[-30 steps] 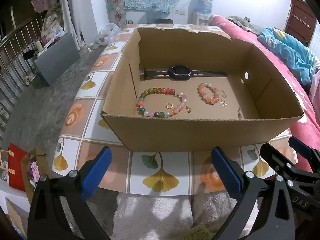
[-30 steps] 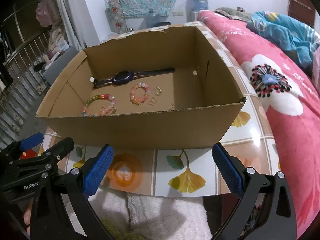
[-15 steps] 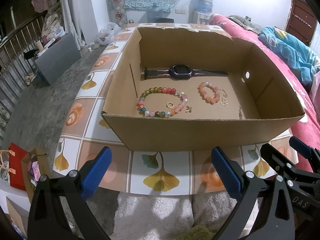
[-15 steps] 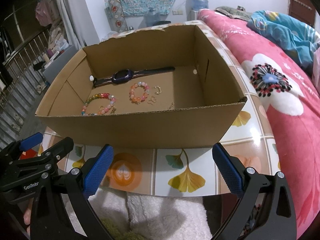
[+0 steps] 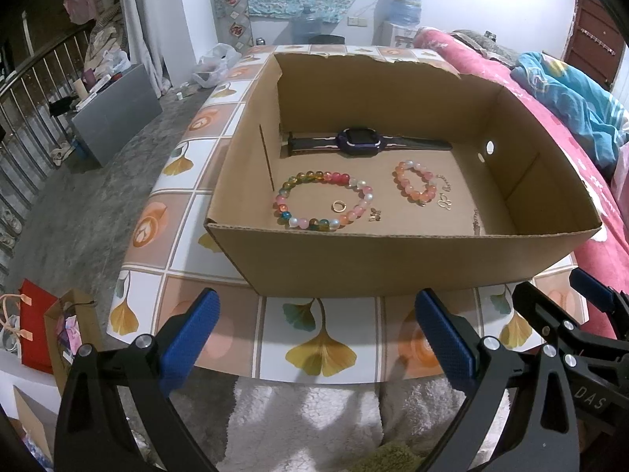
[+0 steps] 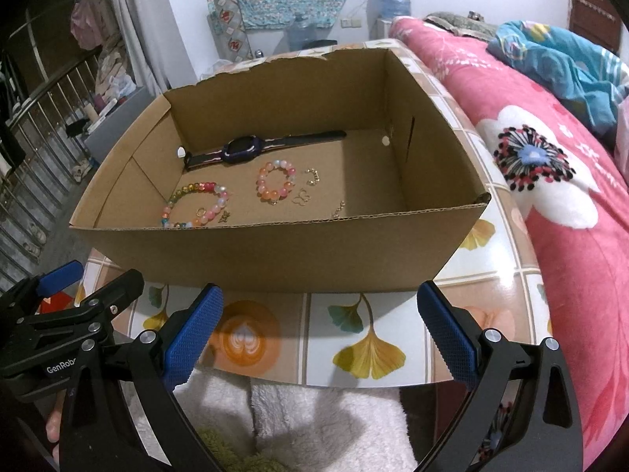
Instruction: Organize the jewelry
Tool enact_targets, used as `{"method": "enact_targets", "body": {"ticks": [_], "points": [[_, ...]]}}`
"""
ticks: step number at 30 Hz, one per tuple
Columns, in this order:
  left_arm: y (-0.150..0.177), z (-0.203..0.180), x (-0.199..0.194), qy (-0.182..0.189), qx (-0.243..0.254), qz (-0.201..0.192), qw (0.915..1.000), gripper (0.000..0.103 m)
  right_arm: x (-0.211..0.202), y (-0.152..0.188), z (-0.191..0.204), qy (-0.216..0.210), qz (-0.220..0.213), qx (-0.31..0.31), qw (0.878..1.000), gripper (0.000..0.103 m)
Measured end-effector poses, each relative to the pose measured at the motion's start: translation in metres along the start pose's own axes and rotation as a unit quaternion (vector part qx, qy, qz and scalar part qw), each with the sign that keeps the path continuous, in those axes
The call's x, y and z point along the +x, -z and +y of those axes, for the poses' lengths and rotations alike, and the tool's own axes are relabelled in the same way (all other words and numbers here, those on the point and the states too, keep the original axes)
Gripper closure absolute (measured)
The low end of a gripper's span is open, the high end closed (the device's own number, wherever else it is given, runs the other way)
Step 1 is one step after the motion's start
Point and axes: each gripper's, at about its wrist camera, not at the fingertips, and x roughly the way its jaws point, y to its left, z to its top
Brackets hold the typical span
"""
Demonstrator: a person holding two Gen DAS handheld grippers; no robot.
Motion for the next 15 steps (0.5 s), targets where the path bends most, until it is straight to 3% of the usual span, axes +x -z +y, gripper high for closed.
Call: {"method": "enact_targets", "body": {"ticks": [15], "points": [[-0.0005, 0.0, 0.0, 0.0, 0.001, 0.001, 1.0, 0.006, 0.0003, 0.0002, 0.0008, 0.0, 0.001, 0.0, 1.0, 0.008]]}}
